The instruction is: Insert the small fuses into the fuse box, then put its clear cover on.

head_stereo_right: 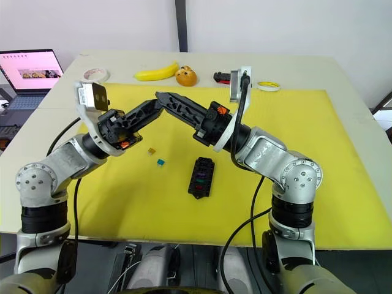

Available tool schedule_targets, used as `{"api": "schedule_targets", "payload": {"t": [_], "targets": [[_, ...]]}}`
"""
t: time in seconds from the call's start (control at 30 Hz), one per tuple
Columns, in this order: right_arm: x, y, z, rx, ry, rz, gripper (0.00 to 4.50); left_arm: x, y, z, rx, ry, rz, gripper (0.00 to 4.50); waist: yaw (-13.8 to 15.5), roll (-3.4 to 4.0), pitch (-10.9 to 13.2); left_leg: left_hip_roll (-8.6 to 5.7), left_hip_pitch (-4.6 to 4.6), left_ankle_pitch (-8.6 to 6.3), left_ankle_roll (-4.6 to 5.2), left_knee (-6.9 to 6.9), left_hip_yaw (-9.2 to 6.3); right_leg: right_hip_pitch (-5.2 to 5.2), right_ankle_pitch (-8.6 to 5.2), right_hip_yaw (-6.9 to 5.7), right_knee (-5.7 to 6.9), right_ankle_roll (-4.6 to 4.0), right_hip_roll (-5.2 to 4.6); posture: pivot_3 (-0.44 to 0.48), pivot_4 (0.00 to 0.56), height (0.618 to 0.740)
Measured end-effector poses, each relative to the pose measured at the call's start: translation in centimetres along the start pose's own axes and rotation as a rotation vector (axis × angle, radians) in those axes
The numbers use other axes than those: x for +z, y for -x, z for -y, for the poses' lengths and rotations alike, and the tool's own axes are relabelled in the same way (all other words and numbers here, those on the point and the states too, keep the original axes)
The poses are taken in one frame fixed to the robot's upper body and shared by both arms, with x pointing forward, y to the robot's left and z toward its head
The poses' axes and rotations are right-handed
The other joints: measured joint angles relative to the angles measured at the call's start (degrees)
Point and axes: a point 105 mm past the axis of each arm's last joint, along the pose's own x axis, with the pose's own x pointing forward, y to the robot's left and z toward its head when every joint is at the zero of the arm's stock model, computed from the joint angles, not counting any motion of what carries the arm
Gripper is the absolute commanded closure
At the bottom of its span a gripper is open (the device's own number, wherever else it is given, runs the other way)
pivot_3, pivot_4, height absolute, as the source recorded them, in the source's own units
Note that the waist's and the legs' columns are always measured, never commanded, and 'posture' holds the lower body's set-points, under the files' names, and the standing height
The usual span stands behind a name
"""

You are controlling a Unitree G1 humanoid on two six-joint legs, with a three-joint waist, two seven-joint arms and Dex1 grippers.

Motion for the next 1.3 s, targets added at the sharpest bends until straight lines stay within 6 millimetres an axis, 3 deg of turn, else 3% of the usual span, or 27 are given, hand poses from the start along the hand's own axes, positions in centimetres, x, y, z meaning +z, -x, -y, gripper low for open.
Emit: {"api": "schedule_targets", "payload": {"t": [0.27,0.37,0.47,0.5,0.7,0.8,0.87,1.03,1.13,1.3], "targets": [[0.0,0.2,0.2,-0.009,-0.020,0.011,1.87,0.4,0.0,0.1,-0.009,-0.008,0.017,4.50,0.0,0.00,0.0,0.00,0.00,0.00,0.00,0.00,0.00,0.00,0.00,0.00,0.00,0.00,0.01,0.000,0.150,0.737],[0.1,0.2,0.2,-0.011,-0.019,0.016,2.73,0.5,0.0,0.0,-0.004,-0.013,0.021,4.50,0.0,0.00,0.0,0.00,0.00,0.00,0.00,0.00,0.00,0.00,0.00,0.01,0.00,0.00,0.01,0.000,0.150,0.737],[0.1,0.3,0.6,-0.029,-0.020,0.015,4.27,0.5,0.0,0.2,-0.023,-0.017,0.021,4.50,0.0,0.00,0.0,0.01,0.00,0.00,0.00,0.00,0.00,0.00,0.00,0.01,0.00,0.00,0.01,0.000,0.150,0.737],[0.1,0.3,0.6,-0.032,-0.020,0.016,4.46,0.5,0.0,0.3,-0.029,-0.018,0.020,4.50,0.0,0.00,0.0,0.00,0.00,0.00,0.00,0.00,0.00,0.00,0.00,0.01,0.00,0.00,0.01,0.000,0.150,0.737],[0.1,0.3,0.7,-0.038,-0.016,0.012,4.46,0.5,0.1,0.3,-0.024,-0.027,0.017,4.50,0.1,0.00,0.0,0.01,0.00,0.00,0.00,0.00,0.00,0.00,0.00,0.01,0.00,0.00,0.01,0.000,0.150,0.737],[-0.1,0.4,0.8,-0.045,0.005,-0.013,4.50,0.1,1.0,-0.1,0.024,-0.027,-0.051,3.51,-0.1,0.00,0.0,0.03,0.01,0.00,0.00,0.00,0.01,0.00,0.00,0.02,0.00,0.00,0.03,0.000,0.150,0.737],[0.1,0.8,0.8,-0.057,0.068,-0.042,4.50,-0.5,2.4,-1.0,0.090,-0.016,-0.123,2.47,-0.5,0.00,0.0,0.05,0.01,0.00,0.00,0.00,0.00,-0.01,0.00,0.02,0.01,0.01,0.06,0.000,0.150,0.737],[-1.6,4.2,3.1,-0.176,0.536,-0.403,4.50,-1.7,7.8,-2.9,0.300,-0.280,-0.536,0.05,-0.6,0.02,0.0,-0.06,0.03,-0.02,0.03,-0.09,0.09,-0.04,-0.17,-0.03,-0.11,-0.23,0.20,0.000,0.150,0.737],[-3.5,7.0,4.7,-0.116,0.687,-0.567,4.50,-2.1,9.3,-4.6,0.288,-0.528,-0.739,0.05,0.1,0.03,0.0,-0.04,0.04,-0.03,0.03,-0.08,0.18,-0.05,-0.17,0.01,-0.18,-0.25,0.20,0.000,0.150,0.737],[-4.8,9.0,6.7,0.009,0.829,-0.644,4.50,-2.4,8.5,-5.6,0.098,-0.823,-0.864,0.05,0.6,-0.02,0.0,0.14,-0.04,-0.04,0.05,0.00,0.21,-0.07,-0.15,0.08,-0.23,-0.22,0.19,0.000,0.150,0.737]]}}
